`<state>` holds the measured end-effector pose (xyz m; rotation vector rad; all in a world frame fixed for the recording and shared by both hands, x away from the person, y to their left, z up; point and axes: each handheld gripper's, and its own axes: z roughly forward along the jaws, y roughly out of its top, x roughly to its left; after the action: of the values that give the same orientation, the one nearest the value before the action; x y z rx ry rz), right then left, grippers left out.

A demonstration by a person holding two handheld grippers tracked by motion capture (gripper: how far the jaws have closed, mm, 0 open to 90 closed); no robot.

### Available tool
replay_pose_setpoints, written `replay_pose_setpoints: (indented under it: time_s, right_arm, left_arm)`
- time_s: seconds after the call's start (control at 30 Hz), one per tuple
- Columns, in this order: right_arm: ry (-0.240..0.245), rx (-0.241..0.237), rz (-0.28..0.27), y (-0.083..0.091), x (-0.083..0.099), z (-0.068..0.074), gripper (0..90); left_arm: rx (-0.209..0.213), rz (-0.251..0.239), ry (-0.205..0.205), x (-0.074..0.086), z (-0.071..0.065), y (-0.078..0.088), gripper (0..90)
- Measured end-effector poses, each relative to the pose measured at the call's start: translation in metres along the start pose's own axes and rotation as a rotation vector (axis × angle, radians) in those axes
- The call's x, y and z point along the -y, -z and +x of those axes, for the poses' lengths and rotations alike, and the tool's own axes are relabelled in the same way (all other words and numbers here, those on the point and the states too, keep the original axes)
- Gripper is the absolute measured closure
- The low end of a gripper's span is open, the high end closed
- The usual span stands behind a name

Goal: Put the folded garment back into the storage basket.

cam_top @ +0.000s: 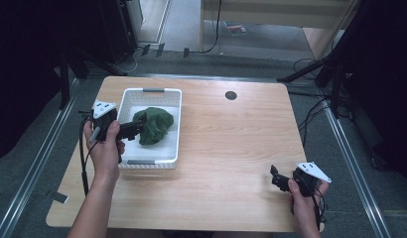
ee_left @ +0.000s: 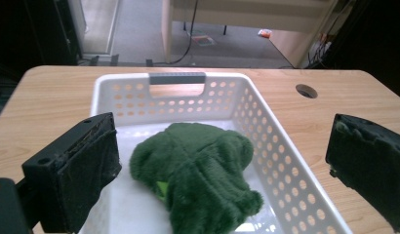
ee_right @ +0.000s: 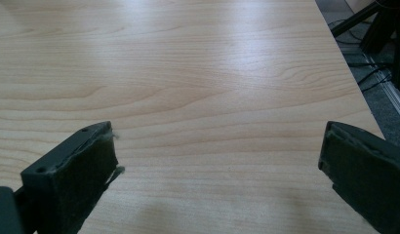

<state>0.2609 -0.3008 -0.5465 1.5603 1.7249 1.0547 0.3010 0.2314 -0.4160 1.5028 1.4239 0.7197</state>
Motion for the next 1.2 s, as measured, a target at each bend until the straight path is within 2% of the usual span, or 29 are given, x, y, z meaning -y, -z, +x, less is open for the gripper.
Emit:
replay_pose_setpoints:
  time_s: [0.17,0.27,0.4,0.7,0.87,0.93,1.03,1.2]
  right_arm:
    - [0.003,-0.001,0.000,0.000,0.000,0.000,0.8]
    - [0.002,0.001,0.001,0.000,0.000,0.001,0.8]
    - [0.006,0.002,0.000,0.000,0.000,0.001,0.8]
    - [0.006,0.003,0.000,0.000,0.000,0.001,0.8]
    - [0.007,0.005,0.000,0.000,0.000,0.001,0.8]
    - [0.006,0.006,0.000,0.000,0.000,0.001,0.8]
    - [0.007,0.005,0.000,0.000,0.000,0.001,0.8]
    - [0.008,0.005,0.002,0.000,0.000,0.001,0.8]
  left_arm:
    - [-0.011,-0.023,0.013,0.007,0.013,0.018,0.0]
    - [-0.016,-0.027,0.013,0.010,0.018,0.023,0.0]
    - [-0.017,-0.035,0.034,0.019,0.028,0.034,0.0]
    - [-0.035,-0.061,0.058,0.045,0.049,0.055,0.0]
    - [-0.066,-0.079,0.056,0.061,0.064,0.068,0.0]
    - [-0.074,-0.078,0.053,0.065,0.067,0.070,0.0]
    - [-0.074,-0.079,0.086,0.079,0.078,0.076,0.0]
    - [-0.076,-0.071,0.090,0.094,0.086,0.081,0.0]
